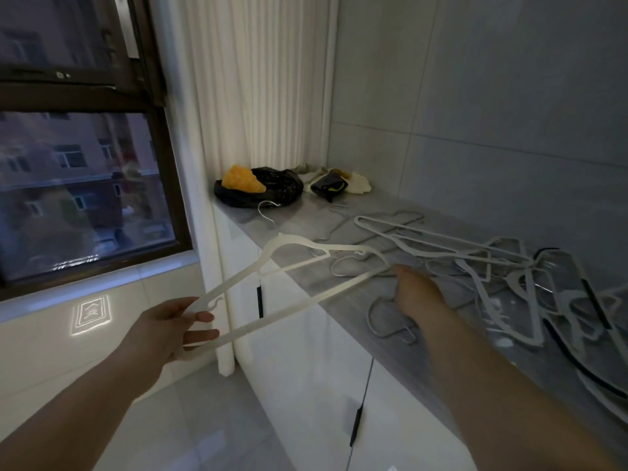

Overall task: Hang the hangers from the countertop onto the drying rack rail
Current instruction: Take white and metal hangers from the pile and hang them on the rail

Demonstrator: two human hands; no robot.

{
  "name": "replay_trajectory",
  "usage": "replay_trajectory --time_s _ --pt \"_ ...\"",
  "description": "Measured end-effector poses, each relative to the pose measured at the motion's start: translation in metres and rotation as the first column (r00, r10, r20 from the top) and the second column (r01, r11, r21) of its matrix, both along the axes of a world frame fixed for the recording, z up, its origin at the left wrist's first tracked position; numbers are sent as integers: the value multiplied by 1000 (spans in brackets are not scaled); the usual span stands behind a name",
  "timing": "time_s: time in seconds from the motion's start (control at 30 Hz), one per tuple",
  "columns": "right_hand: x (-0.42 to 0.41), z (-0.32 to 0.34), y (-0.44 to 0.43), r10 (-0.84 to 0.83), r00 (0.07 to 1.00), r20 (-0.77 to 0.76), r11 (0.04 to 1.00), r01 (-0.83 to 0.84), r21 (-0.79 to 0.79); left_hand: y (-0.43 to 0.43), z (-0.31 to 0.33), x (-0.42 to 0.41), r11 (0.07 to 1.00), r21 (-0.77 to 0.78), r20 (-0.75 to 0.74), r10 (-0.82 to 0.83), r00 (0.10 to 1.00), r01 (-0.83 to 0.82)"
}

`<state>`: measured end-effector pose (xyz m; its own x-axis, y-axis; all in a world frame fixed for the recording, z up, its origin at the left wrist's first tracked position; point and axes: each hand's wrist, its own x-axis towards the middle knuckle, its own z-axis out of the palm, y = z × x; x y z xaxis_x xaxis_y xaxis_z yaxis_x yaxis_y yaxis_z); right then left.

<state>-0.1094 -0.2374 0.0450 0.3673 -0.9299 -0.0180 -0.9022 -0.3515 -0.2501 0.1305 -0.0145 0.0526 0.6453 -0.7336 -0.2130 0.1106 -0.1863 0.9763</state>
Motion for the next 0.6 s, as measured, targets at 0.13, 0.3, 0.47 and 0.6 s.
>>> replay_trajectory --time_s 0.13,0.3,0.47,0.6 --pt "5 -5 -16 -57 998 -24 998 58 21 -5 -6 14 1000 -16 -1 -1 1000 1" --pt "7 -13 -24 -69 998 -7 997 69 19 -9 -10 25 999 -50 8 12 1000 -11" --pt "7 1 -19 -89 992 86 985 100 -141 5 9 32 991 -132 21 15 1000 -12" --pt "11 32 -3 58 936 347 969 31 -245 27 31 30 985 -174 52 17 999 -7"
